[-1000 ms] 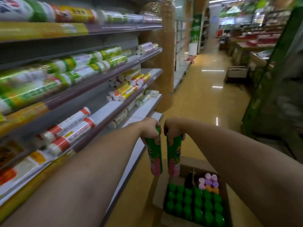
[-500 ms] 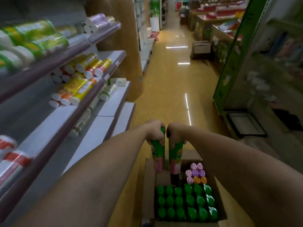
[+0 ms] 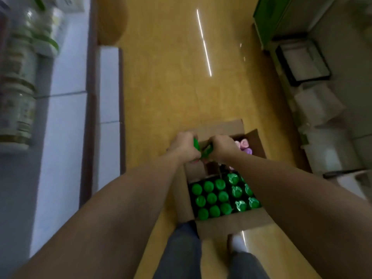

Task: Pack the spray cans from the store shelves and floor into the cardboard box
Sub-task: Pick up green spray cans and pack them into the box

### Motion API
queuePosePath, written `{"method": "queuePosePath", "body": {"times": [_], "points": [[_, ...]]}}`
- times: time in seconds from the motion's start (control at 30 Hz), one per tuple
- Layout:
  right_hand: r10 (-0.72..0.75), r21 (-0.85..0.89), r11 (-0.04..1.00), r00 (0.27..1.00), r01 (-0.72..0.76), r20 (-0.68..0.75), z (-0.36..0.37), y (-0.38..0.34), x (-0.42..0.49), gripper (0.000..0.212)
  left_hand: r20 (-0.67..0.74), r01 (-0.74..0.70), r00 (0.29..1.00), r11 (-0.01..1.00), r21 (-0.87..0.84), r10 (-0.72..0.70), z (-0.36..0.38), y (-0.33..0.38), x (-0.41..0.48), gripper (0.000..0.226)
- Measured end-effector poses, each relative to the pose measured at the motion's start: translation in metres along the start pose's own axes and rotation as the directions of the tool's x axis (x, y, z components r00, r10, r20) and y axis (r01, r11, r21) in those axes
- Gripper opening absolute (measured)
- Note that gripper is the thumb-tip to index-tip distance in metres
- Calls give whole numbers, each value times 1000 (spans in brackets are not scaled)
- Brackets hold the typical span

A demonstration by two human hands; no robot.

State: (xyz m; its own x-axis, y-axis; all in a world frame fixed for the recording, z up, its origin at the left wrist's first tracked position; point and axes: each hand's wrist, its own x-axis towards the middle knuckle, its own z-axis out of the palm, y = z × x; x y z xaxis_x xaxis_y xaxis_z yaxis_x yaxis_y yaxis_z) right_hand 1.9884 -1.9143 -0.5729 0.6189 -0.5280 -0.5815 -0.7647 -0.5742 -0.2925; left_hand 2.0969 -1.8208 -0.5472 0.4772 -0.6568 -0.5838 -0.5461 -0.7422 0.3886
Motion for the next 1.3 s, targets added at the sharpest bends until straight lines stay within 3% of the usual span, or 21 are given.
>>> {"method": "queuePosePath", "body": {"times": [0.17, 0.33, 0.47, 0.97, 1.07, 1.2, 1.3], "points": [[12, 132, 991, 1000, -15, 25, 64, 29, 44, 44, 47, 55, 998, 997, -58, -52, 76, -39, 53, 64], [-3, 148, 989, 997, -7, 73, 133, 74, 86, 66, 34, 139, 990, 979, -146, -136, 157, -60, 99, 50], [-2, 143, 990, 995, -12, 100, 189, 106, 119, 49, 50, 181, 983, 965, -189, -175, 220, -80, 129, 52], [-29, 5, 1000, 986, 29, 167, 287, 168, 206, 32, 158, 171, 977, 969, -180, -144, 343, -96, 206, 58], [-16, 37, 999, 981, 9, 192, 297, 175, 203, 47, 189, 161, 974, 971, -178, -127, 345, -103, 209, 68], [2, 49, 999, 963, -16, 269, 291, 179, 192, 85, 271, 182, 953, 973, -144, -138, 332, -100, 205, 100], [-6, 23, 1000, 964, 0, 265, 268, 173, 179, 94, 288, 165, 949, 979, -118, -126, 312, -92, 195, 108]]}}
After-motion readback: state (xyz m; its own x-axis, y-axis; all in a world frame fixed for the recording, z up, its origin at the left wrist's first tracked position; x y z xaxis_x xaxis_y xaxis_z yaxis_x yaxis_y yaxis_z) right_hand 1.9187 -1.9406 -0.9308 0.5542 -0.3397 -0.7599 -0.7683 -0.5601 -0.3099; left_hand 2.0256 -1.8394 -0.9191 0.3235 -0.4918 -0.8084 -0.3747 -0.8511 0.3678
